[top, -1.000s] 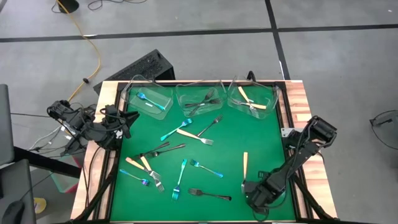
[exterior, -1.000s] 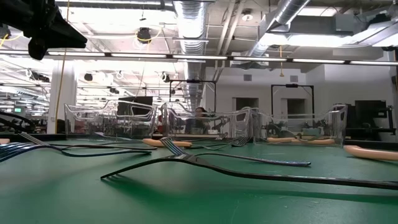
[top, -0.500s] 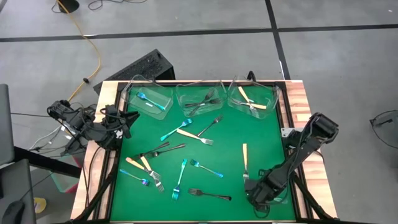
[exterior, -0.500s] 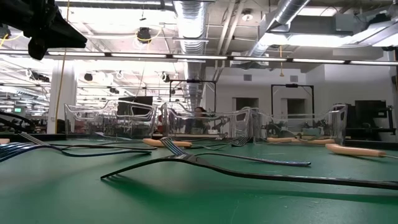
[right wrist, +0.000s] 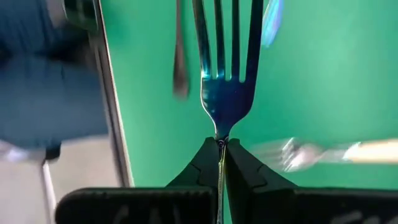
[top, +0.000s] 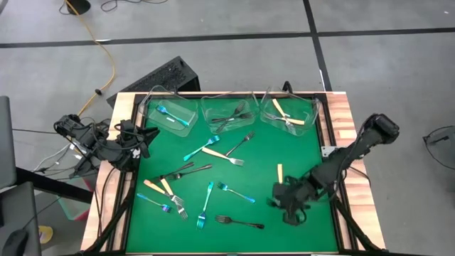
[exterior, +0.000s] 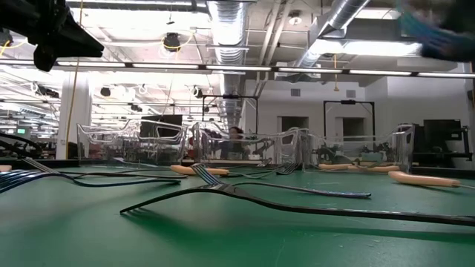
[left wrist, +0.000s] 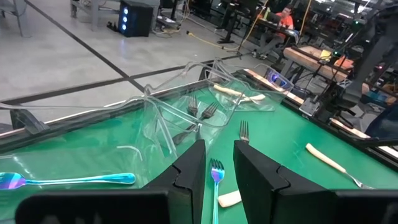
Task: Sort silverware by color (type)
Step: Put the blue fork into the left transparent bin
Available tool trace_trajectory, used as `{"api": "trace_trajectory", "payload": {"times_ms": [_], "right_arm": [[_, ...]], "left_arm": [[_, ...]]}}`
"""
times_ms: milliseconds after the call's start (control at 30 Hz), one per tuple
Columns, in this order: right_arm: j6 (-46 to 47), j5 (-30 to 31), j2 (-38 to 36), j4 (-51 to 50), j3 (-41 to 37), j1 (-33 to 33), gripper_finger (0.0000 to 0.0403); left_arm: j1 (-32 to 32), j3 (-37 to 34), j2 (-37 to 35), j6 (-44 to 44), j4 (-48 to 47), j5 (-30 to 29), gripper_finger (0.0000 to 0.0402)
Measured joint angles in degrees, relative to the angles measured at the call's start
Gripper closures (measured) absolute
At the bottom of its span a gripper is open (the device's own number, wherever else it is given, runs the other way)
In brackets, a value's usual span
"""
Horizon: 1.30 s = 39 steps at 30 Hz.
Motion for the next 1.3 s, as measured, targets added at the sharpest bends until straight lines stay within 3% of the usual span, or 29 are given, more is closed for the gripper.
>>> {"api": "trace_trajectory", "payload": {"times_ms": [333, 533, 667, 1000, 1300], "right_arm": [[-24.9, 4.7, -0.8, 3.3, 4.5, -17.0, 0.0374], [-38.7, 4.4, 5.0, 15.0, 7.4, -28.0, 0.0374], [-46.2, -0.4, 11.3, 21.4, 12.0, -33.9, 0.0374], [-58.4, -10.0, 30.6, 23.3, 35.8, -41.6, 0.0374], [-61.8, -16.4, 46.0, 22.7, 58.1, -46.3, 0.0374]], "left_arm": [[0.0, 0.0, 0.0, 0.3, 0.0, 0.2, 0.0333], [0.0, 0.0, 0.0, 0.4, 0.0, 0.3, 0.0333], [0.0, 0.0, 0.0, 0.4, -0.1, 0.5, 0.0333], [0.0, 0.0, 0.0, 2.0, -0.2, 1.1, 0.0333], [0.0, 0.0, 0.0, 2.1, -0.2, 1.0, 0.0333]]}}
